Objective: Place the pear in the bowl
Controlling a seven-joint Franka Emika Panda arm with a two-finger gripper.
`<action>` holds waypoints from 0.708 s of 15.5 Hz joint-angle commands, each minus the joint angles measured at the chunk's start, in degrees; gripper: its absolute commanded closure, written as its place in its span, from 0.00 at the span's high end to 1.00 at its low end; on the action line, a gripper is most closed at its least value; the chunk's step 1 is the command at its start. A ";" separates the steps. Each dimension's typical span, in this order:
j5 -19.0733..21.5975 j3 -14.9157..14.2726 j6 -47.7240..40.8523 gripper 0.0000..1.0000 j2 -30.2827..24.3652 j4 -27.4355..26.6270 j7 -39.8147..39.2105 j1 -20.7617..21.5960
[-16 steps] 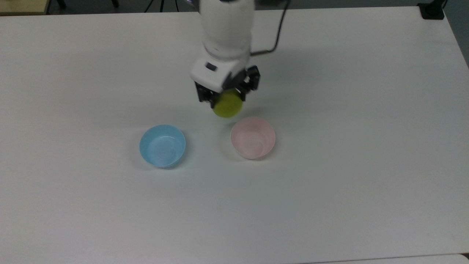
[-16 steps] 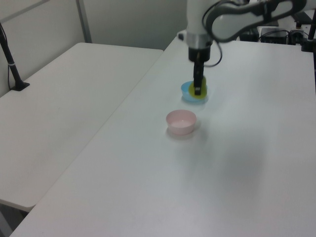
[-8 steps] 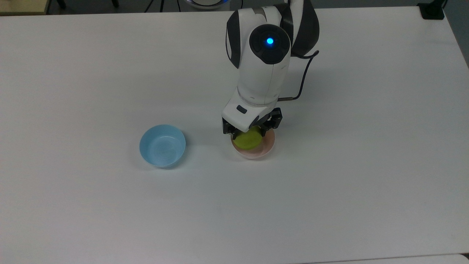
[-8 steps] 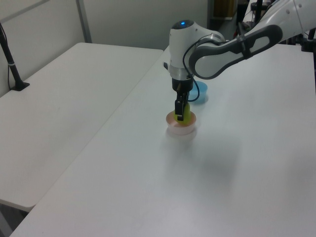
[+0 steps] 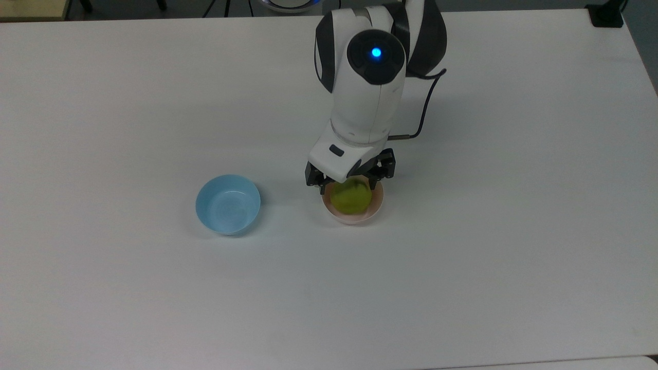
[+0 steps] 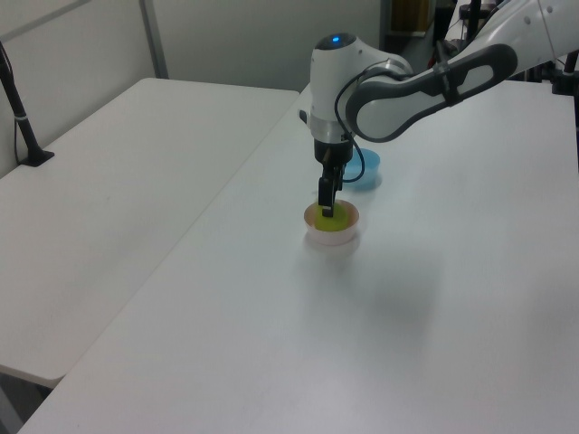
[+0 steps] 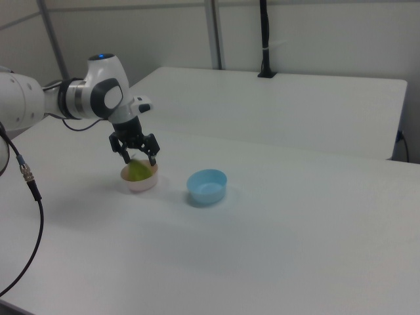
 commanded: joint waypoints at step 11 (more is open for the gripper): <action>-2.56 0.04 -19.88 1.00 -28.03 -12.76 -1.88 -11.35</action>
